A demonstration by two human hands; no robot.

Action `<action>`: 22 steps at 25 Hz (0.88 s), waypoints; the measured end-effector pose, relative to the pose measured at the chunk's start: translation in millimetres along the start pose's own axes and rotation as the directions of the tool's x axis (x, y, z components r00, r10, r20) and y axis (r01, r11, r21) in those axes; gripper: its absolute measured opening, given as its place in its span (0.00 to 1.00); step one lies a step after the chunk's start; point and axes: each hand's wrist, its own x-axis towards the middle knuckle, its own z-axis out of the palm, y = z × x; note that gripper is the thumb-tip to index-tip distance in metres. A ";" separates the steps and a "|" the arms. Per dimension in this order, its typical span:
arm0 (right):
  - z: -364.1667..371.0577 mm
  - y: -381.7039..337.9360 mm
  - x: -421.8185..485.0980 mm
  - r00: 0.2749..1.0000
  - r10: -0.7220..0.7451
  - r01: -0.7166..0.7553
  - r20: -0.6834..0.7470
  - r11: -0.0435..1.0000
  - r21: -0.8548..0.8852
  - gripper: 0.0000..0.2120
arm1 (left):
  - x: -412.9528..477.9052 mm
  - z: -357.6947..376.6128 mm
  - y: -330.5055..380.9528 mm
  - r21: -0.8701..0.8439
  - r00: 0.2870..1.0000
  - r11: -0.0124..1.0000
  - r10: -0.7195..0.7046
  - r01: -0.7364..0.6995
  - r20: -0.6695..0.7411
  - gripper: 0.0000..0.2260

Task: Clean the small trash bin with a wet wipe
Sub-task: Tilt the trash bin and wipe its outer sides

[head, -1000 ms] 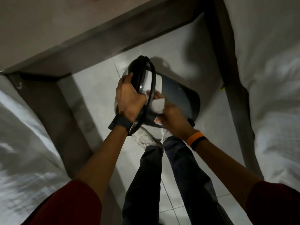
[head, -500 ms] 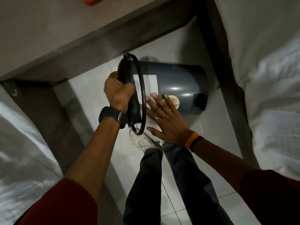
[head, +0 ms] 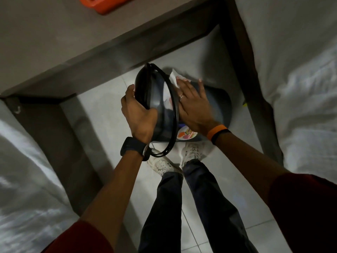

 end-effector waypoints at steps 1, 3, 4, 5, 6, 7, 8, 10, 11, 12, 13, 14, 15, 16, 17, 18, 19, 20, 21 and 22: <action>-2.6 -4.2 5.6 0.999 0.037 -0.039 0.025 0.998 0.058 0.28 | -2.6 1.4 -0.5 -0.001 1.000 1.000 0.019 -0.019 -0.008 0.35; 2.5 -17.0 -1.4 0.996 -0.082 0.079 0.033 0.993 0.086 0.29 | -5.4 1.9 -2.5 -0.018 0.998 0.998 0.057 -0.058 -0.037 0.32; 4.2 -16.8 -9.0 0.988 -0.153 0.151 0.028 0.986 0.065 0.29 | -4.4 1.2 -4.6 -0.031 0.996 0.997 0.075 -0.077 -0.055 0.31; 4.6 -9.3 -16.7 0.988 -0.151 0.148 0.039 0.986 0.077 0.29 | -2.7 0.0 -7.3 -0.045 0.994 0.995 0.082 -0.085 -0.068 0.29; 5.5 3.7 -23.4 0.995 -0.055 0.047 0.079 0.994 0.097 0.29 | -1.5 -1.9 -10.3 -0.061 0.995 0.995 0.073 -0.077 -0.074 0.28; 6.0 17.8 -29.5 0.987 0.095 -0.109 0.126 0.988 0.111 0.30 | -1.2 -3.4 -12.7 -0.076 0.996 0.995 0.052 -0.058 -0.075 0.28; 6.5 28.3 -34.1 0.960 0.226 -0.244 0.164 0.965 0.100 0.29 | -0.9 -4.5 -14.2 -0.085 0.996 0.996 0.033 -0.039 -0.079 0.29; 9.8 26.0 -41.3 0.952 0.255 -0.271 0.169 0.959 0.079 0.30 | -2.2 -4.0 -14.8 -0.082 0.997 0.996 0.013 -0.020 -0.080 0.30; 11.6 16.3 -45.1 0.980 0.152 -0.166 0.132 0.981 0.097 0.30 | -3.1 -2.8 -14.2 -0.092 0.997 0.996 0.011 -0.018 -0.082 0.30; 14.9 7.0 -48.5 0.995 0.030 -0.042 0.092 0.992 0.122 0.30 | -3.9 -2.0 -13.7 -0.108 0.996 0.994 0.014 -0.023 -0.087 0.29; 17.1 2.6 -50.5 0.996 -0.058 0.048 0.062 0.989 0.142 0.30 | -5.2 -1.9 -13.2 -0.124 0.996 0.992 0.021 -0.032 -0.092 0.28; 16.2 4.4 -49.1 0.996 -0.071 0.063 0.047 0.986 0.152 0.29 | -6.2 -2.6 -12.5 -0.134 0.995 0.990 0.020 -0.032 -0.093 0.27; 11.7 9.5 -44.5 0.999 0.015 -0.022 0.042 0.983 0.180 0.28 | -7.8 -3.8 -11.6 -0.140 0.996 0.990 0.008 -0.020 -0.088 0.27; 6.8 15.2 -36.3 0.982 0.176 -0.187 0.065 0.954 0.234 0.27 | -10.2 -4.7 -11.2 -0.140 0.997 0.990 0.001 -0.012 -0.077 0.28; -0.2 17.0 -27.9 0.943 0.317 -0.333 0.101 0.891 0.310 0.26 | -13.8 -4.8 -10.9 -0.134 0.998 0.991 0.015 -0.024 -0.069 0.30; -6.9 14.4 -19.8 0.918 0.374 -0.395 0.134 0.825 0.405 0.24 | -17.8 -3.8 -11.0 -0.124 0.997 0.991 0.050 -0.057 -0.058 0.31; -12.9 6.8 -13.2 0.919 0.365 -0.384 0.145 0.758 0.527 0.23 | -21.7 -1.7 -10.0 -0.112 0.995 0.989 0.094 -0.098 -0.038 0.32; -19.3 -4.9 -8.1 0.930 0.337 -0.344 0.144 0.668 0.660 0.22 | -24.8 0.7 -8.1 -0.099 0.991 0.986 0.133 -0.134 -0.018 0.33; -25.4 -17.7 -5.4 0.938 0.318 -0.307 0.139 0.573 0.760 0.19 | -26.0 2.6 -6.4 -0.082 0.987 0.984 0.160 -0.160 -0.003 0.34; -30.2 -27.1 -4.2 0.939 0.319 -0.287 0.132 0.511 0.810 0.15 | -26.0 4.1 -5.4 -0.066 0.985 0.983 0.174 -0.173 0.010 0.35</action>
